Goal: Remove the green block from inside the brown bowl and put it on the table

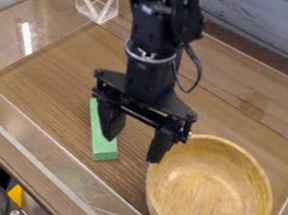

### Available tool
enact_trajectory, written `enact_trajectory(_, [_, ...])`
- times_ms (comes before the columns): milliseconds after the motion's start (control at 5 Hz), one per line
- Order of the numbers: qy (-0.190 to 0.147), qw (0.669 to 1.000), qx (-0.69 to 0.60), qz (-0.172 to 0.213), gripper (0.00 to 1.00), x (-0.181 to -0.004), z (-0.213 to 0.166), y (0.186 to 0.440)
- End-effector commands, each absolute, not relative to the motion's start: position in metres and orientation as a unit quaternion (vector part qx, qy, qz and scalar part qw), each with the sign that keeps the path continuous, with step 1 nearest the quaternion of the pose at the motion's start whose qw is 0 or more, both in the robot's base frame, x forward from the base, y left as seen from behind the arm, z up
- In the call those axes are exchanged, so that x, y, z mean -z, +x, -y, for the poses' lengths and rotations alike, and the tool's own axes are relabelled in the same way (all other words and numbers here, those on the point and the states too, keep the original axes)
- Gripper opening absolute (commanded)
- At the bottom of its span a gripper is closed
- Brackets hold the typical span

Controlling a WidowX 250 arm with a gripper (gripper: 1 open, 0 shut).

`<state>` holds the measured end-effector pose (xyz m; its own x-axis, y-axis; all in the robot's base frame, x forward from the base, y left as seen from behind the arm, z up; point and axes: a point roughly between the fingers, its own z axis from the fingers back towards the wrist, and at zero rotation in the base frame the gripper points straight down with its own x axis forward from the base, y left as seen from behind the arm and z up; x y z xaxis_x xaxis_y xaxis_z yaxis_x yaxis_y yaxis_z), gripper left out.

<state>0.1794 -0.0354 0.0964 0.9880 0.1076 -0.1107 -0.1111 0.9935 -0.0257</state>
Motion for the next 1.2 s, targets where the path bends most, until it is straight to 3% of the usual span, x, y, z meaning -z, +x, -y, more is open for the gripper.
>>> enact_trajectory(0, [-0.011, 0.997, -0.077, -0.023, 1.0, -0.108, 0.024, 0.186])
enact_trajectory(200, [-0.008, 0.995, -0.095, -0.014, 1.0, -0.113, 0.022, 0.184])
enact_trajectory(600, [-0.002, 0.991, -0.136, 0.003, 1.0, -0.102, 0.018, 0.181])
enact_trajectory(1000, [0.007, 0.991, -0.135, 0.013, 1.0, -0.114, -0.014, 0.186])
